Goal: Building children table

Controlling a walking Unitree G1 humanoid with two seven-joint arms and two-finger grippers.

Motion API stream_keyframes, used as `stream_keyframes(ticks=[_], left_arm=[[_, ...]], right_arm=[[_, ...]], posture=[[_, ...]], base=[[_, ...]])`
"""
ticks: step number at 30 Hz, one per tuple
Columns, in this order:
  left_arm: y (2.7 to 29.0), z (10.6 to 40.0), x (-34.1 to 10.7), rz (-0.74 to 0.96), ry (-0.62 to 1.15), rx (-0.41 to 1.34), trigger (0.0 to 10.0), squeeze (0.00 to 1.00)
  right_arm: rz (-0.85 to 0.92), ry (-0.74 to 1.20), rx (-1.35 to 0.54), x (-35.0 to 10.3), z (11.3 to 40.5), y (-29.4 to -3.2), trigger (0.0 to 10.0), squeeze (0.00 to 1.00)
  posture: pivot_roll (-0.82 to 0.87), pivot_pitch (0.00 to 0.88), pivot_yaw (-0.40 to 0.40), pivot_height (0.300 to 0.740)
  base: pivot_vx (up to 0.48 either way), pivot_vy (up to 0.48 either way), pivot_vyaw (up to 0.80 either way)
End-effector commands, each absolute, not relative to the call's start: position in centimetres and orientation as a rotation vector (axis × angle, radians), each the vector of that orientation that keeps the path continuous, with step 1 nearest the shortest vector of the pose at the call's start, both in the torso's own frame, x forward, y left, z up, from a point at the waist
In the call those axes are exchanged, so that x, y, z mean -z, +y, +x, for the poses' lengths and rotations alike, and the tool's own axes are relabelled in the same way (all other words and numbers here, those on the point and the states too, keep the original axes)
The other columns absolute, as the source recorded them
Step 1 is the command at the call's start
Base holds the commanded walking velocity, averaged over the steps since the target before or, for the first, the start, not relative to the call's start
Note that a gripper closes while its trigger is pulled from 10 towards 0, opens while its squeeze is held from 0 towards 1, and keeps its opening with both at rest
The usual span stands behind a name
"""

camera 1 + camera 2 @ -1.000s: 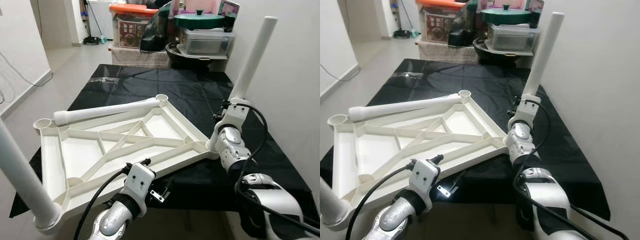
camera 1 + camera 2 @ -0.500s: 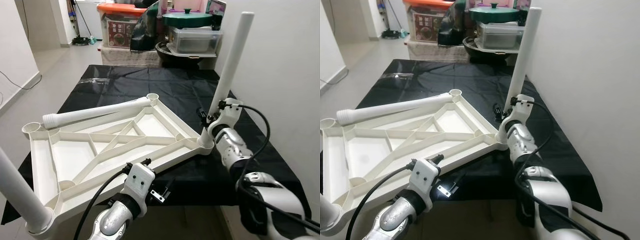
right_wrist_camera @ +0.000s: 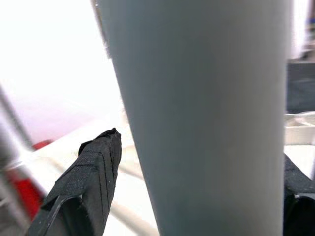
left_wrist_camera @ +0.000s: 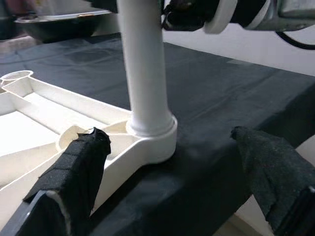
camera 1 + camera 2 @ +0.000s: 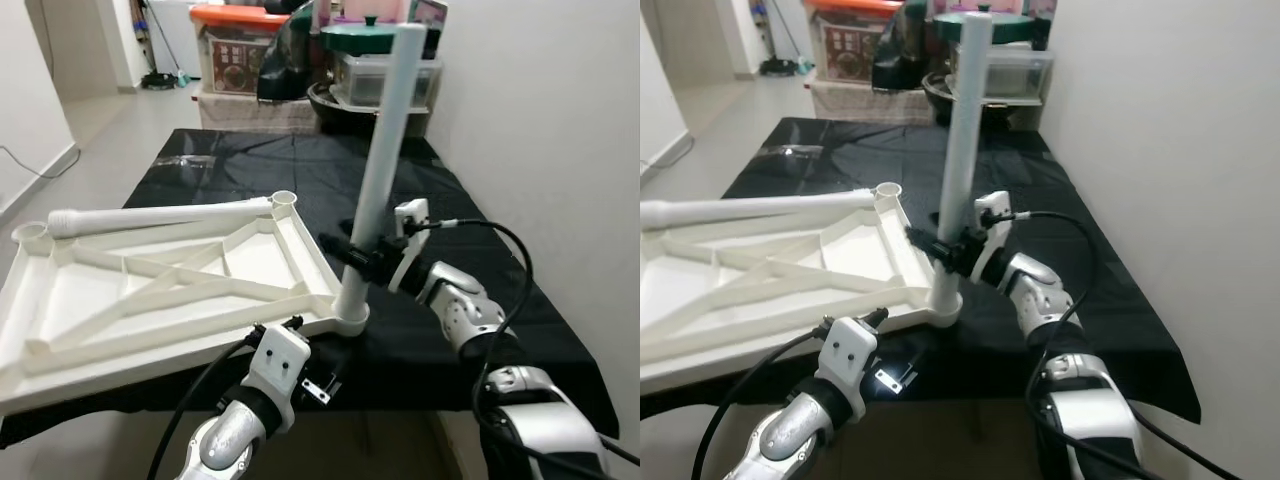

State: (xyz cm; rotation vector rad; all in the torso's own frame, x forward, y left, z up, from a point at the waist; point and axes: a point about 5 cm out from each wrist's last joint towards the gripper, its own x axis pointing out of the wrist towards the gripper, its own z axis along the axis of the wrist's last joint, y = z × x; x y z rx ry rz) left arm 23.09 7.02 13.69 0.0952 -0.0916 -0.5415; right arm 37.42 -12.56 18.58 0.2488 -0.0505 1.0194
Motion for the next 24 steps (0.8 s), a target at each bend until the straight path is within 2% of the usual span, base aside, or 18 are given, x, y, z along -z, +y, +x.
stream_keyframes(ticks=[1,2,3,4,8,11,12,14,15,16,18,19,20,21,23,24], left_arm=[[7.0,23.1,-13.4,0.104,-0.079,0.546,10.0,0.0],[7.0,23.1,-13.4,0.104,-0.08,0.546,10.0,0.0],[7.0,23.1,-13.4,0.104,-0.08,0.546,10.0,0.0],[7.0,23.1,-13.5,0.104,-0.08,0.546,10.0,0.0],[7.0,23.1,-13.5,0.103,-0.08,0.547,10.0,0.0],[6.9,23.1,-13.5,0.102,-0.08,0.547,10.0,0.0],[6.9,23.1,-13.5,0.102,-0.08,0.547,10.0,0.0],[6.9,23.1,-13.5,0.101,-0.08,0.547,10.0,0.0],[6.9,23.1,-13.5,0.101,-0.08,0.547,10.0,0.0],[6.9,23.1,-13.5,0.102,-0.081,0.547,10.0,0.0],[6.9,23.1,-13.5,0.102,-0.081,0.547,10.0,0.0],[6.9,23.1,-13.5,0.102,-0.081,0.547,10.0,0.0],[6.9,23.1,-13.5,0.103,-0.081,0.547,10.0,0.0],[6.9,23.1,-13.5,0.103,-0.081,0.547,10.0,0.0],[6.9,23.0,-13.5,0.103,-0.082,0.548,10.0,0.0],[6.9,23.0,-13.5,0.103,-0.082,0.548,10.0,0.0]], right_arm=[[0.229,-0.043,-1.096,-18.6,37.1,-11.7,10.0,0.0],[0.228,-0.043,-1.123,-18.6,36.9,-11.6,7.5,0.0],[0.228,-0.043,-1.123,-18.6,36.9,-11.6,7.5,0.0],[0.222,-0.04,-1.133,-18.7,36.8,-11.5,0.0,0.0],[0.195,-0.036,-1.108,-18.7,36.9,-11.6,0.0,0.0],[0.163,0.015,-0.818,-18.3,38.7,-12.7,0.0,0.0],[0.163,0.015,-0.818,-18.3,38.7,-12.7,0.0,0.0],[0.169,0.05,-0.63,-18.2,39.6,-13.9,0.0,0.0],[0.169,0.05,-0.63,-18.2,39.6,-13.9,0.0,0.0],[0.186,0.074,-0.466,-18.2,40.2,-15.3,0.0,0.0],[0.186,0.074,-0.466,-18.2,40.2,-15.3,0.0,0.0],[0.197,0.09,-0.363,-18.2,40.4,-16.2,0.0,0.0],[0.233,0.108,-0.119,-18.3,40.8,-18.3,0.0,0.0],[0.233,0.108,-0.119,-18.3,40.8,-18.3,0.0,0.0],[0.268,0.124,0.252,-18.3,40.6,-21.5,0.0,0.0],[0.268,0.124,0.252,-18.3,40.6,-21.5,0.0,0.0]], posture=[[0.08,0.0,-0.079,0.74],[0.08,0.0,-0.079,0.74],[0.08,0.0,-0.079,0.74],[0.08,0.0,-0.078,0.74],[0.08,0.0,-0.08,0.74],[0.08,0.0,-0.081,0.74],[0.08,0.0,-0.081,0.74],[0.08,0.0,-0.08,0.74],[0.08,0.0,-0.08,0.74],[0.08,0.0,-0.083,0.74],[0.08,0.0,-0.083,0.74],[0.08,0.0,-0.082,0.74],[0.08,0.0,-0.08,0.74],[0.08,0.0,-0.08,0.74],[0.08,0.0,-0.082,0.74],[0.08,0.0,-0.082,0.74]], base=[[0.0,0.0,0.0],[0.0,0.0,0.0],[0.0,0.0,0.0],[0.0,0.0,0.0],[0.0,0.0,0.0],[0.0,0.0,0.0],[0.0,0.0,0.0],[0.0,0.0,0.0],[0.0,0.0,0.0],[0.0,0.0,0.0],[0.0,0.0,0.0],[0.0,0.0,0.0],[0.0,0.0,0.0],[0.0,0.0,0.0],[0.0,0.0,0.0],[0.0,0.0,0.0]])
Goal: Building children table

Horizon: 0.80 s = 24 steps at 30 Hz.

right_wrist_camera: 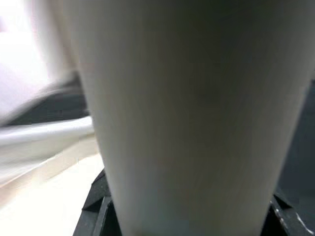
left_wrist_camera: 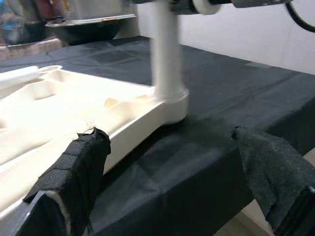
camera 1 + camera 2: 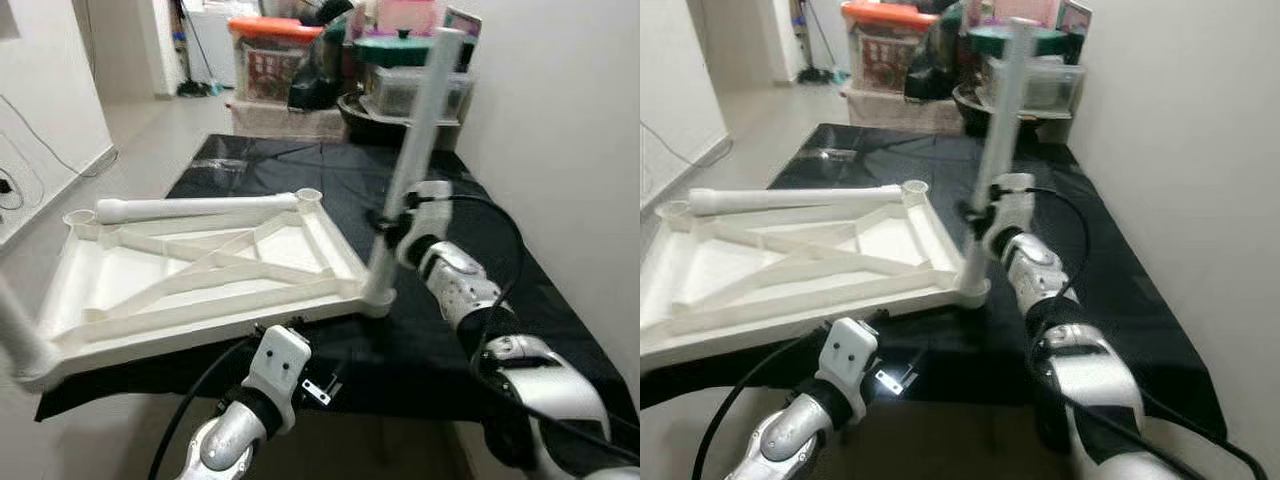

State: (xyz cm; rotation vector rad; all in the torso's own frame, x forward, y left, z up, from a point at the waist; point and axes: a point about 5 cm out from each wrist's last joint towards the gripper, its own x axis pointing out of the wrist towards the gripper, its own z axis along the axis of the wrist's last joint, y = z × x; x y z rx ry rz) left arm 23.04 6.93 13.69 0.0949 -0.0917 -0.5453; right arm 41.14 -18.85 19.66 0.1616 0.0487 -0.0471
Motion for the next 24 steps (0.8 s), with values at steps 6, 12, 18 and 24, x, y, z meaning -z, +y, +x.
stream_keyframes(ticks=[6,12,18,24], left_arm=[[6.9,23.1,-13.5,0.103,-0.081,0.546,10.0,0.0],[6.9,23.1,-13.5,0.103,-0.08,0.544,10.0,0.0],[6.9,23.0,-13.4,0.101,-0.077,0.542,10.0,0.0],[6.9,23.0,-13.3,0.098,-0.073,0.542,10.0,0.0]], right_arm=[[0.372,0.122,0.491,-18.1,40.3,-22.2,0.0,0.0],[0.368,0.094,0.43,-18.7,40.7,-20.6,10.0,0.0],[0.352,0.08,0.422,-19.0,40.9,-19.9,10.0,1.0],[0.359,0.058,0.464,-19.5,40.9,-20.1,10.0,0.0]], posture=[[0.08,0.0,-0.085,0.74],[0.09,0.0,-0.089,0.74],[0.08,0.0,-0.089,0.74],[0.08,0.0,-0.088,0.74]], base=[[0.0,0.0,0.0],[0.0,0.0,0.0],[0.0,0.0,0.0],[0.0,0.0,0.0]])
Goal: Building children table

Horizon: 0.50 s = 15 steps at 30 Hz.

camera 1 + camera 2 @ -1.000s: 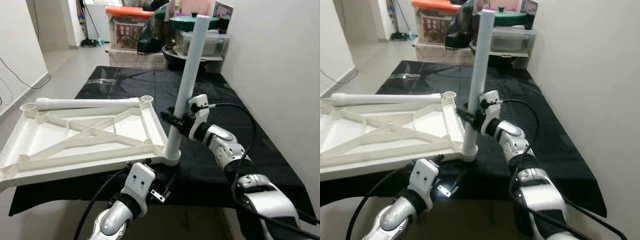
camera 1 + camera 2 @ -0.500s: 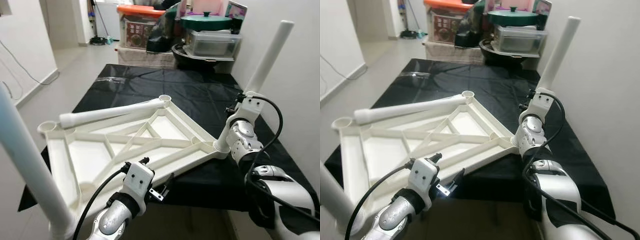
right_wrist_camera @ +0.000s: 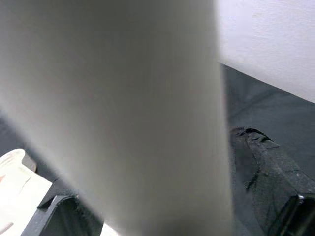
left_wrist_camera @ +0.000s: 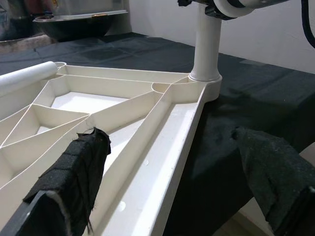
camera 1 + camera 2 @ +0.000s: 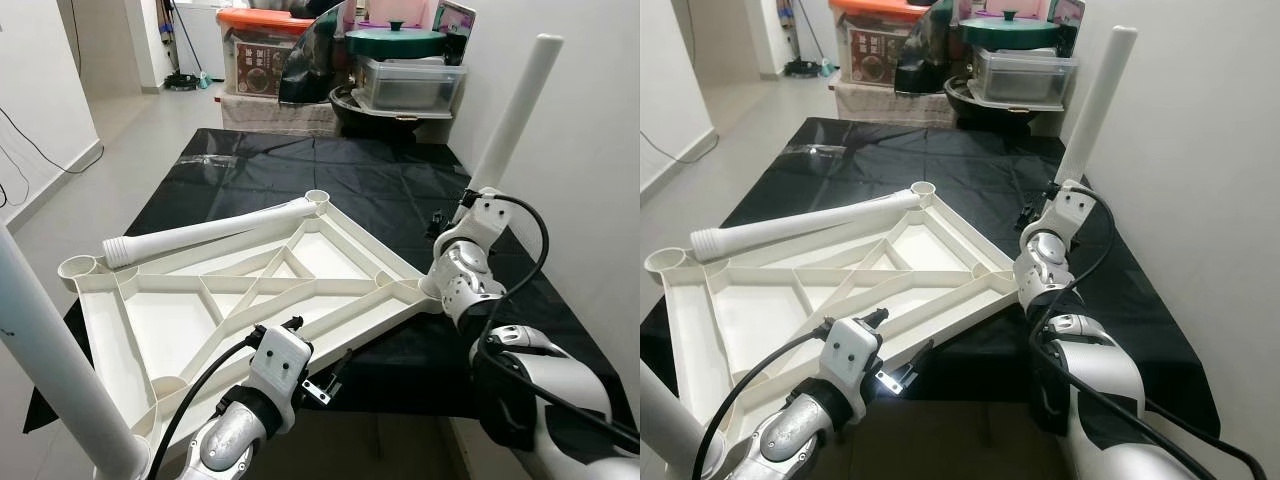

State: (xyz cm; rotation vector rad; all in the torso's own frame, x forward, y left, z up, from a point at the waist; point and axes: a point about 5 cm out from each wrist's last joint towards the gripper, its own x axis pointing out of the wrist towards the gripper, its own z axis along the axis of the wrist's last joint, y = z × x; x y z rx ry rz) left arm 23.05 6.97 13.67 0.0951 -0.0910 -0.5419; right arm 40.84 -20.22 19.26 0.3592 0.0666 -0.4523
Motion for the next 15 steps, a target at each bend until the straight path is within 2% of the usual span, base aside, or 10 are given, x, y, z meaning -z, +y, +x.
stream_keyframes(ticks=[1,9,15], left_arm=[[6.9,23.0,-13.3,0.098,-0.073,0.542,10.0,0.0],[6.9,23.0,-13.3,0.097,-0.07,0.543,10.0,0.0],[6.9,23.0,-13.3,0.093,-0.067,0.545,10.0,0.0]], right_arm=[[0.359,0.058,0.464,-19.5,40.9,-20.1,10.0,0.0],[0.347,0.083,0.441,-18.4,40.6,-20.4,10.0,0.0],[0.399,0.162,0.32,-16.3,40.2,-19.4,10.0,0.0]], posture=[[0.08,0.0,-0.088,0.74],[0.09,0.0,-0.088,0.74],[0.07,0.0,-0.076,0.74]], base=[[0.0,0.0,0.0],[0.0,0.0,0.0],[0.0,0.0,0.0]])
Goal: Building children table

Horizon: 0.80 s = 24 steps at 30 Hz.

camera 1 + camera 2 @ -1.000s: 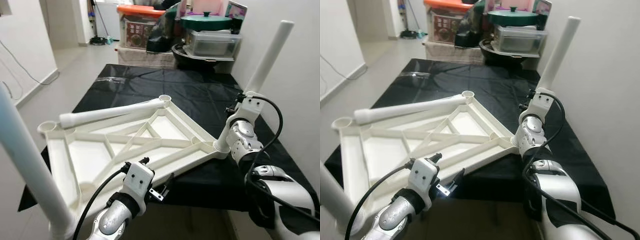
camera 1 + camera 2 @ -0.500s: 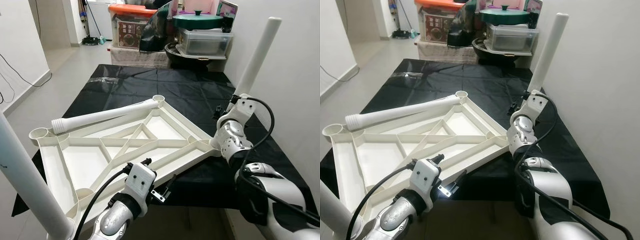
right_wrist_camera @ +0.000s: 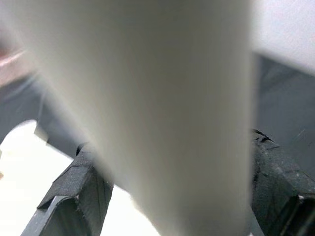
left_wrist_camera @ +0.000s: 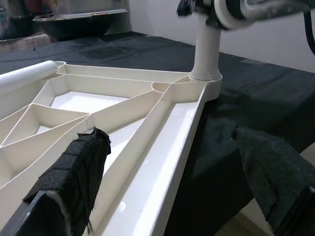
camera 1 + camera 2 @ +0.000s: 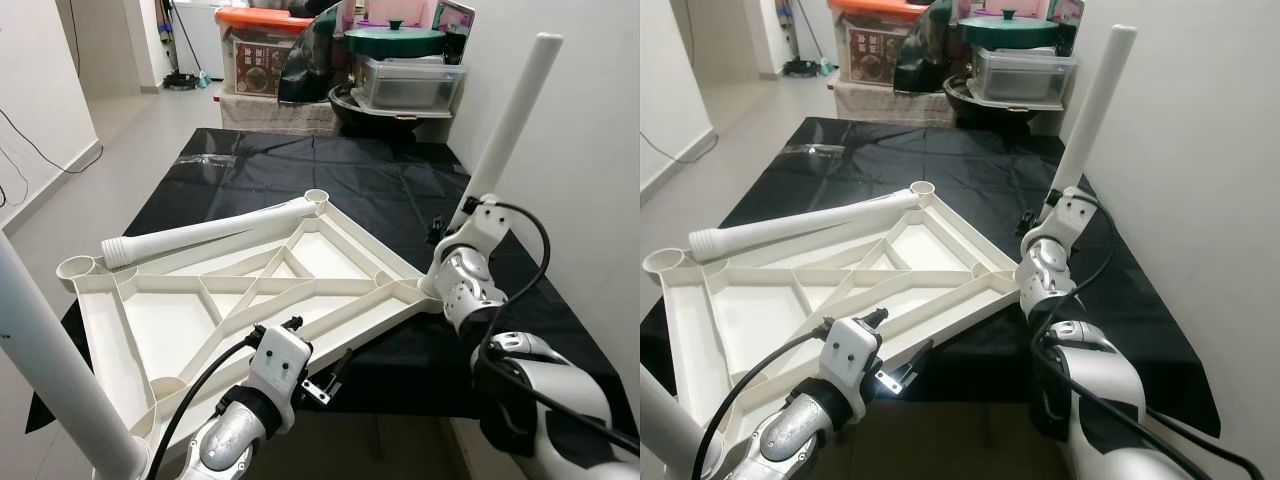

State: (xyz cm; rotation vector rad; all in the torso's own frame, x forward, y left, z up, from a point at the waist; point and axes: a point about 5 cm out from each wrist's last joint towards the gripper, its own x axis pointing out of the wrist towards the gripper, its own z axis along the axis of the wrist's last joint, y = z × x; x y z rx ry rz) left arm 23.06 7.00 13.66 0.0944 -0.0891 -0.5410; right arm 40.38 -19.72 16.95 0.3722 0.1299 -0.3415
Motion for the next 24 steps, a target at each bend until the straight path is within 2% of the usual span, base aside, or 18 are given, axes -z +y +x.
stream_keyframes(ticks=[1,12,24], left_arm=[[6.9,23.0,-13.3,0.093,-0.067,0.546,10.0,0.0],[6.9,22.9,-13.4,0.092,-0.068,0.545,10.0,0.0],[6.8,22.6,-13.6,0.086,-0.067,0.544,10.0,0.0]], right_arm=[[0.409,0.174,0.31,-16.0,40.2,-19.3,10.0,0.0],[0.397,0.239,0.299,-14.3,39.5,-19.7,10.0,0.0],[0.291,0.369,0.303,-11.6,38.4,-19.3,10.0,0.0]], posture=[[0.07,0.0,-0.077,0.74],[0.07,0.0,-0.079,0.74],[0.07,0.0,-0.076,0.74]], base=[[0.0,0.0,0.0],[0.0,0.0,0.0],[0.0,0.0,0.0]])
